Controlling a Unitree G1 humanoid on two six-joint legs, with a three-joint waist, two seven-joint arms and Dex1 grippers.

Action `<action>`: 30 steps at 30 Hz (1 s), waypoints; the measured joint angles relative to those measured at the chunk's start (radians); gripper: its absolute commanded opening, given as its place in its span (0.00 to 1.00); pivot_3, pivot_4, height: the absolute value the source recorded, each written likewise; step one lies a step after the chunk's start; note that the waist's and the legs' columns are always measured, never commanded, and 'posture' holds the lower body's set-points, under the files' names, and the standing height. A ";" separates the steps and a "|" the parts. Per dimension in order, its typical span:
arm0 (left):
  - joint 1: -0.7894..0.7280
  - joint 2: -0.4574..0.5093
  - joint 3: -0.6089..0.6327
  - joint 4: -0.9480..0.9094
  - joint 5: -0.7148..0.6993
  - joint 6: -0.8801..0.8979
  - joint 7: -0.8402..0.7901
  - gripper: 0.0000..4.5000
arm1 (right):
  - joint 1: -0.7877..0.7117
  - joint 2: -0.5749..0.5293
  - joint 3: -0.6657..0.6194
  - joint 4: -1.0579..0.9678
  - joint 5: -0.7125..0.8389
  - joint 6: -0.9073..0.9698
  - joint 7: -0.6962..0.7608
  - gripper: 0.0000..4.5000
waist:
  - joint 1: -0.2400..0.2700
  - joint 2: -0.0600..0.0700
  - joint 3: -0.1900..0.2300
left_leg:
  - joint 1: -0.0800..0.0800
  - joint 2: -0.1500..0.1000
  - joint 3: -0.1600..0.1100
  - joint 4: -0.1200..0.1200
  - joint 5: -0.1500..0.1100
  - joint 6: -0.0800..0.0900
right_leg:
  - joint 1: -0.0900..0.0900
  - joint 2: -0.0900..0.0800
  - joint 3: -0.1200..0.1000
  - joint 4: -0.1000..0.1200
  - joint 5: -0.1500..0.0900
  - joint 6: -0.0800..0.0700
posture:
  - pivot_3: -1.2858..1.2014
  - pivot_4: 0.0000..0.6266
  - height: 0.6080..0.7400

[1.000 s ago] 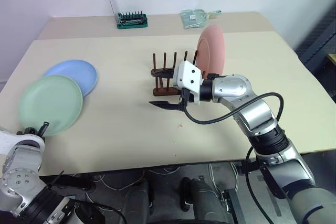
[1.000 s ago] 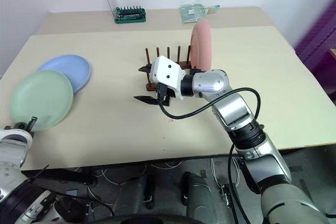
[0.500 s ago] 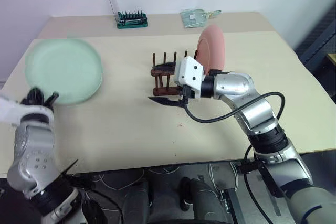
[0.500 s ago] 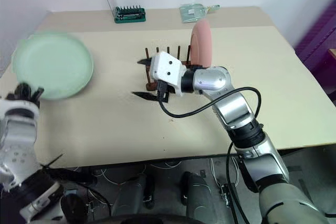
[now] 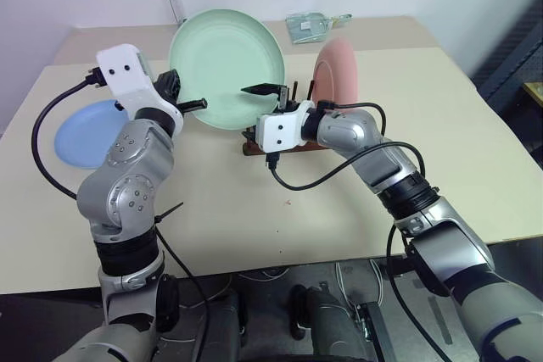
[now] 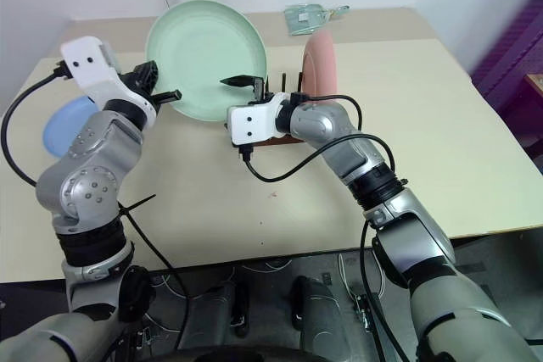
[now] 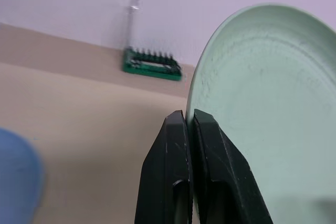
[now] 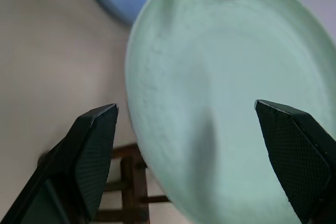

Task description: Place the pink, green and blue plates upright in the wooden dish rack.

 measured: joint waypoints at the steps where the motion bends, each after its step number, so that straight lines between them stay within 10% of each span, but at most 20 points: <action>1: -0.004 -0.003 -0.004 0.000 -0.002 0.007 -0.001 0.00 | 0.000 0.001 0.000 0.013 -0.011 -0.010 -0.007 0.95 | 0.000 0.000 0.000 | 0.000 0.000 0.000 0.000 0.000 0.000 | 0.000 0.000 0.000 0.000 0.000 0.000 | 0.52 0.24 0.92; 5: -0.023 -0.007 -0.005 -0.017 -0.008 0.041 -0.007 0.00 | -0.001 0.001 0.001 0.044 -0.059 -0.042 -0.027 0.75 | 0.000 0.000 0.000 | 0.000 0.000 0.000 0.000 0.000 0.000 | 0.000 0.000 0.000 0.000 0.000 0.000 | 0.52 0.24 0.92; 12: -0.039 -0.009 0.014 -0.023 -0.005 0.065 -0.013 0.00 | -0.001 -0.002 0.002 0.054 -0.097 -0.066 -0.046 0.02 | 0.001 0.000 0.000 | 0.000 0.000 -0.001 0.000 0.000 0.000 | 0.000 0.000 0.000 0.000 0.000 0.000 | 0.52 0.24 0.92; 15: -0.040 -0.032 0.034 -0.025 -0.009 0.064 -0.011 0.00 | 0.000 -0.002 0.003 0.054 -0.116 -0.084 -0.054 0.02 | 0.002 0.000 0.000 | 0.000 0.000 -0.001 0.000 0.000 0.000 | 0.000 0.000 0.000 0.000 0.000 0.000 | 0.52 0.24 0.92; 18: -0.041 -0.073 0.076 -0.025 -0.039 0.049 -0.013 0.22 | -0.001 -0.001 0.003 0.054 -0.137 -0.101 -0.076 0.00 | 0.003 0.000 0.000 | 0.000 0.000 0.000 0.000 0.000 0.000 | 0.000 0.000 0.000 0.000 0.000 0.000 | 0.52 0.24 0.92; 24: -0.107 -0.089 0.157 -0.014 -0.052 -0.061 0.001 0.90 | -0.001 -0.003 -0.001 0.056 -0.150 -0.102 -0.105 0.00 | 0.004 0.000 0.000 | 0.000 0.000 0.000 0.000 0.000 -0.001 | 0.000 0.000 0.000 0.000 0.000 0.000 | 0.52 0.24 0.92; 30: -0.118 0.136 0.256 0.072 0.005 -0.201 -0.058 0.90 | 0.026 0.023 -0.109 -0.060 0.024 -0.022 -0.063 0.00 | -0.014 0.000 0.001 | 0.000 0.000 0.000 -0.001 0.001 -0.001 | 0.000 0.000 0.000 0.001 0.001 -0.001 | 0.52 0.24 0.92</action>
